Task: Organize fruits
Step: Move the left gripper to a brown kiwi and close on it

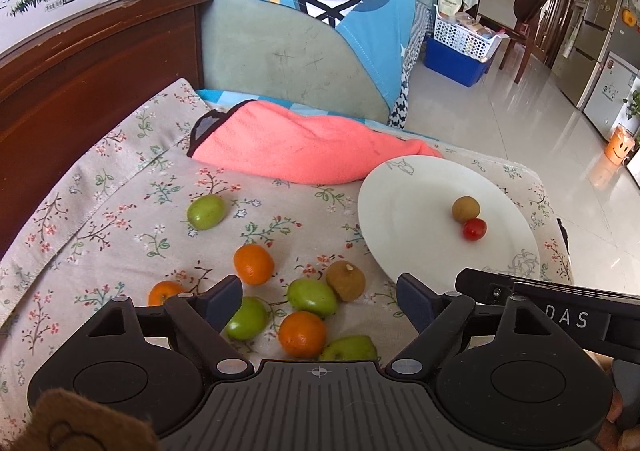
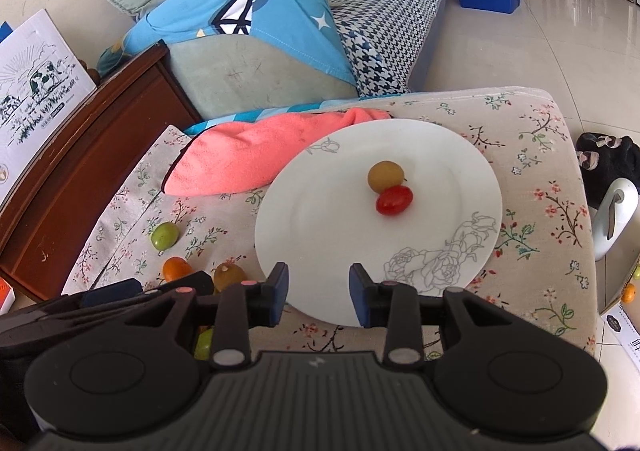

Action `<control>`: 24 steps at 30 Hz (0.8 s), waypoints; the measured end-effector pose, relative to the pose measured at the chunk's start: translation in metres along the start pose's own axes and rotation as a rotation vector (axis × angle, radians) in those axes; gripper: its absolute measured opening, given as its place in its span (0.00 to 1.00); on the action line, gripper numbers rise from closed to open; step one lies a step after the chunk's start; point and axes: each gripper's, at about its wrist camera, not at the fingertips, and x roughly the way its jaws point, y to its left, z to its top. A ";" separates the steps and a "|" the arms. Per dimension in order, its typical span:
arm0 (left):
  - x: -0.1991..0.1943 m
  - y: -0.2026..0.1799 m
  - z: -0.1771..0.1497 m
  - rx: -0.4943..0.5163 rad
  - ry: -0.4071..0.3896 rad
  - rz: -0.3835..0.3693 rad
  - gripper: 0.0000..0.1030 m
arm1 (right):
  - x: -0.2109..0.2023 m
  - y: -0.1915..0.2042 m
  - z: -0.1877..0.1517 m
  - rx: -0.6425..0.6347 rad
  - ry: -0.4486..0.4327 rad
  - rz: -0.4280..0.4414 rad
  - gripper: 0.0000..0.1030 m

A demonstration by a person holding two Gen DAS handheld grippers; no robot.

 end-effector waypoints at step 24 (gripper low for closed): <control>-0.034 0.099 -0.044 -0.177 0.062 0.167 0.85 | 0.007 0.054 -0.045 -0.183 0.129 0.098 0.40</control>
